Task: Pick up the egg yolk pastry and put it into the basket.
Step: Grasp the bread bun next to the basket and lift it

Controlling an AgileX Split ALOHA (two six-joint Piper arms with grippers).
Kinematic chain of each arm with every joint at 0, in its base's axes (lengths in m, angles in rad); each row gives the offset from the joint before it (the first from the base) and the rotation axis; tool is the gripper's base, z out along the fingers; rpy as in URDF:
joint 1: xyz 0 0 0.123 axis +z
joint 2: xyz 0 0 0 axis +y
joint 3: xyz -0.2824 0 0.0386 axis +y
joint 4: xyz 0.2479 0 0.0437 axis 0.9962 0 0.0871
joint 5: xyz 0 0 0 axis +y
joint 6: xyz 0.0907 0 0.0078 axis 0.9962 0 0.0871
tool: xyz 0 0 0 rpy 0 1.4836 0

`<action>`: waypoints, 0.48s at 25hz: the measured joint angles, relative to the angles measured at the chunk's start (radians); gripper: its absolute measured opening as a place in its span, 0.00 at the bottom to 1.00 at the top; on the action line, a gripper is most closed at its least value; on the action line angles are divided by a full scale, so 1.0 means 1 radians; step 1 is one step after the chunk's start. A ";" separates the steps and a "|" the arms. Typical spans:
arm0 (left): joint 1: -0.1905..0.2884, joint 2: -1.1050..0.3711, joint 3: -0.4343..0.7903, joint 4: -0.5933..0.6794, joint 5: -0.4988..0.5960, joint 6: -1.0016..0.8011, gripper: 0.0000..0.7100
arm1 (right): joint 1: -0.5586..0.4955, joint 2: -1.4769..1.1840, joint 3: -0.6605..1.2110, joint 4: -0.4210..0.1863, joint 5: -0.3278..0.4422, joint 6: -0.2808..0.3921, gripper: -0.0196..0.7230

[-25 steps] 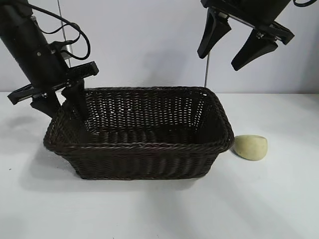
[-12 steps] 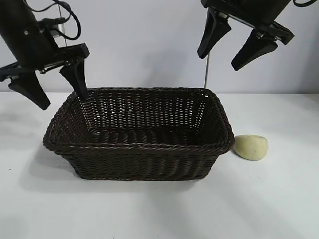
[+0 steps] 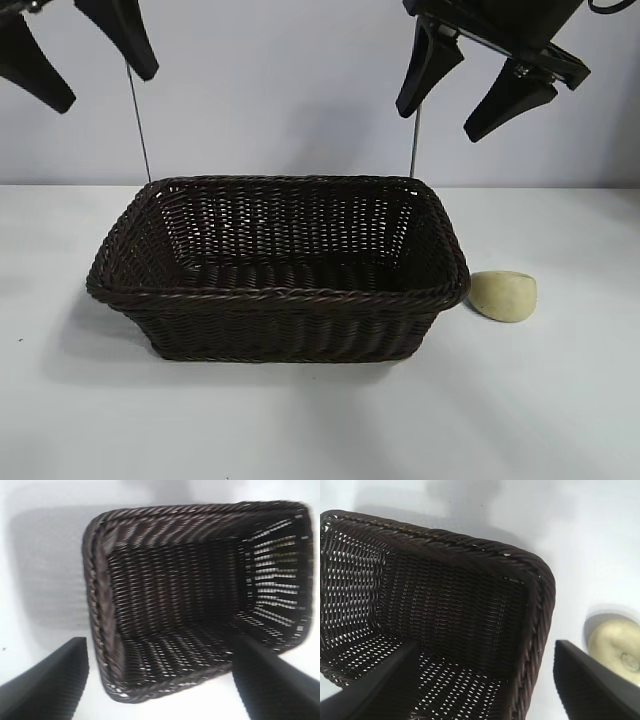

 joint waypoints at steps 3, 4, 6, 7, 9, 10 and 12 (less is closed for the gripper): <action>0.000 -0.037 0.006 -0.041 0.021 0.000 0.81 | 0.000 0.000 0.000 0.000 0.000 0.000 0.75; 0.000 -0.048 0.020 -0.056 0.018 0.000 0.81 | 0.000 0.000 0.000 0.000 0.000 0.000 0.75; 0.000 -0.067 0.072 -0.094 -0.011 0.000 0.80 | 0.000 0.000 0.000 0.000 0.000 0.000 0.75; -0.001 -0.076 0.110 -0.112 -0.040 0.000 0.80 | 0.000 0.000 0.000 0.000 0.001 0.000 0.75; -0.001 -0.083 0.182 -0.140 -0.096 0.005 0.80 | 0.000 0.000 0.000 0.000 0.001 0.000 0.75; -0.001 -0.083 0.216 -0.158 -0.123 0.007 0.80 | 0.000 0.000 0.000 0.000 0.001 0.000 0.75; -0.001 -0.083 0.259 -0.199 -0.162 0.019 0.80 | 0.000 0.000 0.000 0.000 0.001 0.000 0.75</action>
